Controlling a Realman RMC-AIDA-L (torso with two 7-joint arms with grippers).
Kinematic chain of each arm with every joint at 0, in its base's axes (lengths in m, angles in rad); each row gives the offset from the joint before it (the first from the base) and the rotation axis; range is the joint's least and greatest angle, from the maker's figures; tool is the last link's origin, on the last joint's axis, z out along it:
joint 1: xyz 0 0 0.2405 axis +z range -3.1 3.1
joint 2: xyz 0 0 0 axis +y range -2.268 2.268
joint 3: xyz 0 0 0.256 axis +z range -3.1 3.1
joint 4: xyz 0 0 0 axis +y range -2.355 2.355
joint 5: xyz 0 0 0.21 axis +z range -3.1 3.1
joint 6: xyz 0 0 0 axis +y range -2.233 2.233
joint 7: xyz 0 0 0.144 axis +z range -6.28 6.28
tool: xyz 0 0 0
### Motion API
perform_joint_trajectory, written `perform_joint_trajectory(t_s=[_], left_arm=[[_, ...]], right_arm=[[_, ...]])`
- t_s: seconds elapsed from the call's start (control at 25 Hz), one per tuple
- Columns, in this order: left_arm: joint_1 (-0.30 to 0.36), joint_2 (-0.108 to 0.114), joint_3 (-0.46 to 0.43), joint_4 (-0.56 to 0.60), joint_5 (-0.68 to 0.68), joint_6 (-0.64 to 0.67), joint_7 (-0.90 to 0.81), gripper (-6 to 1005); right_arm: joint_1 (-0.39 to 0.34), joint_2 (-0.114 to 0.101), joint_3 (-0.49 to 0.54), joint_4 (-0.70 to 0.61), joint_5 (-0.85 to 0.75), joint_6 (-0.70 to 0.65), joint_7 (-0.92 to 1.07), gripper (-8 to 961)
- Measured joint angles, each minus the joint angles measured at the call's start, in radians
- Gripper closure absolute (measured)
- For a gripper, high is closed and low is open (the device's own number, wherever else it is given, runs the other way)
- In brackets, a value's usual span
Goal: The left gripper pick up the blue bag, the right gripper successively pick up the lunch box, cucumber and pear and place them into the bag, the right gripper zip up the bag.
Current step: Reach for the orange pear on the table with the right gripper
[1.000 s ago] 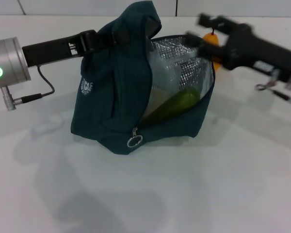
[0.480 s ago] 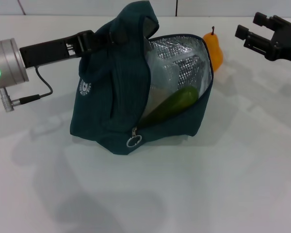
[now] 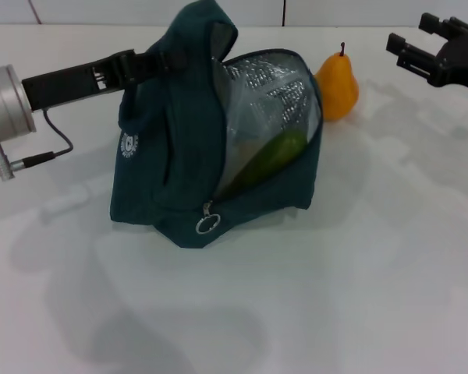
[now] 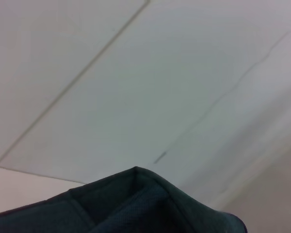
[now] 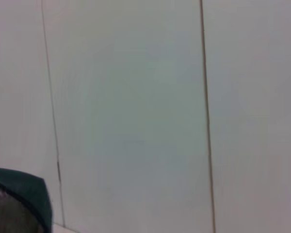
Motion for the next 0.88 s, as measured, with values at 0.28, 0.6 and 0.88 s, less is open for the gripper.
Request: perform_joint_trajectory(t_s=[0.28,0.6,0.88], left_arm=[[0.013,0.0,0.0,-0.017,0.004,-0.029,0.019,957],[0.012,0.002,0.0,-0.041,0.005,-0.044,0.035,957],[0.011,0.003,0.0,-0.053,0.005,-0.046,0.041,958]], right_arm=[[0.064,0.031,-0.003,-0.014,-0.016,0.124,-0.045,266],[0.109,0.073,0.0,-0.009,-0.066,0.226,-0.096,271],[0.124,0.077,0.002,-0.005,-0.058,0.265,-0.109,273]])
